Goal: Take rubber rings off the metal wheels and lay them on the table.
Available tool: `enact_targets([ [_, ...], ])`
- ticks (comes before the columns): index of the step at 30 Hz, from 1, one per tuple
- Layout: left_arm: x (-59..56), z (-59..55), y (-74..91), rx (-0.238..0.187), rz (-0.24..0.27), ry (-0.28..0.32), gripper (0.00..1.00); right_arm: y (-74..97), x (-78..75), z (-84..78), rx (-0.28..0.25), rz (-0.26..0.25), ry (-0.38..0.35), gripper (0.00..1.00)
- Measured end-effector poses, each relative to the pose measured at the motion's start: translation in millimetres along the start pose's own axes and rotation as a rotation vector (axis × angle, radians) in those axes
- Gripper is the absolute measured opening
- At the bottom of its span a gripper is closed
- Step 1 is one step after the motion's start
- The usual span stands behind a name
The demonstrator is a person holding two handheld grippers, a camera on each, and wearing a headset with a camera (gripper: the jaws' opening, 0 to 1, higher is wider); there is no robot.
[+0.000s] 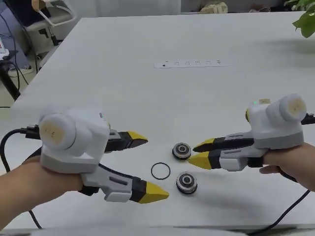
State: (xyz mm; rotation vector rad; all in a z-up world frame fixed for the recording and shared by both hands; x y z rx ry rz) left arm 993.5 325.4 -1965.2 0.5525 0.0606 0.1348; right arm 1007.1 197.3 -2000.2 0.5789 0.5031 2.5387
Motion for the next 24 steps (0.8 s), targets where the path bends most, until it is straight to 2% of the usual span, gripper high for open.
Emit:
enact_targets([
  [8, 0.7, 0.5, -10.2, 0.008, -0.014, -0.004, 0.67, 6.5, 1.1, -9.4, 0.011, -0.004, -0.003, 0.24],
  [15, 2.6, 0.7, -18.5, 0.011, -0.029, 0.002, 0.65, 4.5, 6.1, -21.6, 0.052, 0.008, 0.033, 0.25],
  [24, 6.3, -2.1, -26.7, 0.016, -0.043, 0.02, 0.61, 1.6, 3.4, -40.2, 0.114, 0.023, 0.085, 0.23],
])
Point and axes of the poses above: the centre of the closed fingertips' face, and the gripper's own axes: y roughly backward along the fingers, x roughly to its left, z roughly out of its top, the point moved 4 cm from there along y, roughly backward along the fingers
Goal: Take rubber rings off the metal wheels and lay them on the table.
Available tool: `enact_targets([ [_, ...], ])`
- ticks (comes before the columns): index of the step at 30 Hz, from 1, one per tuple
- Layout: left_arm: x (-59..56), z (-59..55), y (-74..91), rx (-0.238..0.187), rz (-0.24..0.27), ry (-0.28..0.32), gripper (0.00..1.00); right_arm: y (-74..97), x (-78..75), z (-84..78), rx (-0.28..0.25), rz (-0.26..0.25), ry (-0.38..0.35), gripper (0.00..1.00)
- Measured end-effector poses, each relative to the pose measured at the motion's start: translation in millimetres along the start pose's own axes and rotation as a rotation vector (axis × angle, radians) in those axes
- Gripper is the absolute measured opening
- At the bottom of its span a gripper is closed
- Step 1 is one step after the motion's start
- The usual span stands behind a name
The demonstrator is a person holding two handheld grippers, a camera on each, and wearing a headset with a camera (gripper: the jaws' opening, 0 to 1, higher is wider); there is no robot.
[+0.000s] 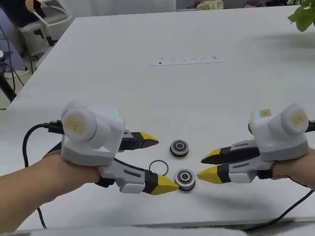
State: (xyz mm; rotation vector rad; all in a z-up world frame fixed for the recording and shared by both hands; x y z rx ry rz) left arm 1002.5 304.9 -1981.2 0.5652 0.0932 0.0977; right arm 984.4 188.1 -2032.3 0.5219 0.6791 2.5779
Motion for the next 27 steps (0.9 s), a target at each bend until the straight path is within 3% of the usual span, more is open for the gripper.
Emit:
enact_targets([
  [27, -0.9, -13.0, -27.8, 0.06, -0.06, 0.007, 0.45, -17.1, 3.3, -11.7, 0.077, 0.048, 0.081, 0.17],
])
Point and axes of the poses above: the centre of the closed fingertips' face, and the gripper's own axes: y roughly backward along the fingers, x roughly to its left, z roughly out of its top, the point moved 4 cm from there along y, roughly backward along the fingers
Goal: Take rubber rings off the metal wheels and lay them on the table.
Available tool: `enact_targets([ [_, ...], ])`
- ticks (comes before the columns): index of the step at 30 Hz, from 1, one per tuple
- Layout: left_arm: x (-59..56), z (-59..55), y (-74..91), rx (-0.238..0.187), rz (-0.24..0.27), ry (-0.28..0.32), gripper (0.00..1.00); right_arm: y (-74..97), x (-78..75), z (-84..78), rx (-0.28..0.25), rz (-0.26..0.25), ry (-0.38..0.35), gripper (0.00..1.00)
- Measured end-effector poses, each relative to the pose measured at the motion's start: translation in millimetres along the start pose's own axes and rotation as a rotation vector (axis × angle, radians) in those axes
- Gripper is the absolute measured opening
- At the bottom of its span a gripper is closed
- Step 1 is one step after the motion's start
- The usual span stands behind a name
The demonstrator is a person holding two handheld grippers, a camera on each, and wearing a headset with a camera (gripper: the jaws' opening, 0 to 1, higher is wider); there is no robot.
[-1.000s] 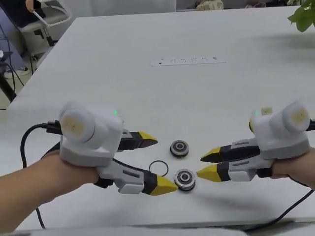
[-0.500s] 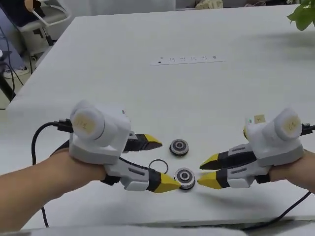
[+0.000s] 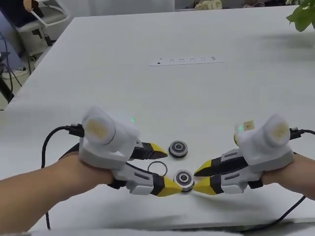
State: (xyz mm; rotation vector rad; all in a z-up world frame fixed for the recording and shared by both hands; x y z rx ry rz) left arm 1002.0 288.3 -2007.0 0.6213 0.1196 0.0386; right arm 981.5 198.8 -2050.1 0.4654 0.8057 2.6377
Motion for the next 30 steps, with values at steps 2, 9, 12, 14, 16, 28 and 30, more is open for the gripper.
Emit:
enact_targets([
  [2, -0.4, -0.9, -2.8, 0.003, -0.005, 0.002, 0.43, -1.0, -0.2, -1.5, 0.004, 0.001, 0.004, 0.17],
  [9, -3.3, -0.8, -12.3, 0.004, -0.027, 0.016, 0.4, -3.9, 0.9, -2.7, 0.006, 0.006, 0.007, 0.15],
  [12, -3.5, -1.0, -16.2, 0.008, -0.034, 0.022, 0.36, -4.5, 0.4, -3.3, 0.007, 0.004, 0.011, 0.13],
  [14, -3.1, -1.0, -18.7, 0.007, -0.036, 0.029, 0.35, -4.6, 0.0, -3.2, 0.005, 0.004, 0.012, 0.13],
  [16, -3.6, -0.9, -21.1, 0.003, -0.039, 0.04, 0.34, -4.4, 0.4, -3.0, 0.004, 0.003, 0.013, 0.13],
  [28, -2.2, -6.1, -28.5, 0.011, -0.045, 0.077, 0.23, -4.5, -0.1, -3.3, -0.004, -0.003, 0.012, 0.12],
  [30, -3.5, -7.8, -29.4, 0.019, -0.047, 0.069, 0.21, -4.5, -0.2, -3.2, -0.004, -0.003, 0.012, 0.12],
])
Point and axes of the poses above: the centre of the closed fingertips' face, and the gripper's own axes: y roughly backward along the fingers, x roughly to its left, z roughly out of its top, the point moved 4 cm from there along y, roughly backward along the fingers
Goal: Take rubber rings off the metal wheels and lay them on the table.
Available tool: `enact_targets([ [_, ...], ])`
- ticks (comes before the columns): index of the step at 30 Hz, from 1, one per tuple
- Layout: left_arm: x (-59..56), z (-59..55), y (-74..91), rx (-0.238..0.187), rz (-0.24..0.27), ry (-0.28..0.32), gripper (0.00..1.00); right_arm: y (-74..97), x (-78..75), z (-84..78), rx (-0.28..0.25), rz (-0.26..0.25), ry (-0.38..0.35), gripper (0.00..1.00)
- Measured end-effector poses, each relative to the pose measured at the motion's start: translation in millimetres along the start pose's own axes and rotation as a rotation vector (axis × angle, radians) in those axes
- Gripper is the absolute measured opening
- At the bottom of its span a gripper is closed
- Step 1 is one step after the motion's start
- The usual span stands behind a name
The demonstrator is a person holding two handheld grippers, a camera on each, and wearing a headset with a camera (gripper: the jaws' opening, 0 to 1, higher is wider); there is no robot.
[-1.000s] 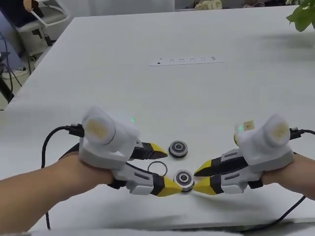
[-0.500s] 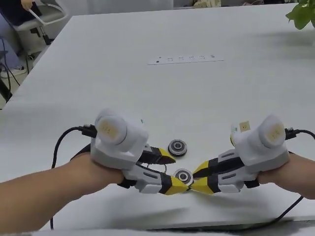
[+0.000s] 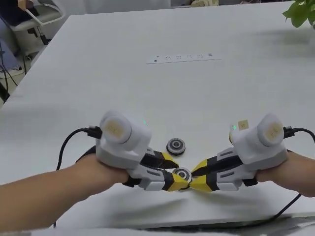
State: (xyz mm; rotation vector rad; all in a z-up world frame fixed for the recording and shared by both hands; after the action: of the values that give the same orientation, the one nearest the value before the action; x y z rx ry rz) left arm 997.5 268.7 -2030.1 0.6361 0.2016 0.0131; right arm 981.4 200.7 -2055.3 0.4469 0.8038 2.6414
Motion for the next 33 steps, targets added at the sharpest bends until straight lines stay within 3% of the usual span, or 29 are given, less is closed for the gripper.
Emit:
enact_targets([
  [4, -0.6, -3.8, -2.6, 0.021, 0.007, -0.028, 0.18, -0.1, -0.4, 0.0, 0.002, -0.002, 0.006, 0.12],
  [8, -1.2, -3.0, -2.6, 0.029, 0.025, -0.094, 0.15, -0.1, -1.0, -0.2, 0.003, -0.004, 0.012, 0.11],
  [17, 2.2, -2.5, -3.6, 0.028, 0.059, -0.144, 0.09, -0.2, -1.6, -0.6, -0.001, -0.01, 0.019, 0.11],
  [21, 0.9, -2.5, -4.7, 0.033, 0.076, -0.243, 0.08, -0.4, -1.5, -0.6, 0.002, -0.016, 0.022, 0.1],
  [24, 1.1, -3.1, -4.3, 0.029, 0.072, -0.217, 0.08, -0.1, -1.2, -0.7, 0.006, -0.02, 0.025, 0.09],
  [33, -0.4, -3.9, -4.2, 0.022, 0.078, -0.227, 0.07, 1.8, -1.1, -3.0, 0.021, -0.032, -0.012, 0.0],
])
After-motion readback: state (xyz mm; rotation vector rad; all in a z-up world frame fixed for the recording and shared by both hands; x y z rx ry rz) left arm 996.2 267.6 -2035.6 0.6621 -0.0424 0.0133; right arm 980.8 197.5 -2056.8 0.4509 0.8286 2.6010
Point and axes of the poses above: the centre of the closed fingertips' face, and the gripper's own axes: y roughly backward along the fingers, x roughly to its left, z roughly out of its top, the point moved 4 cm from there along y, roughly backward along the fingers
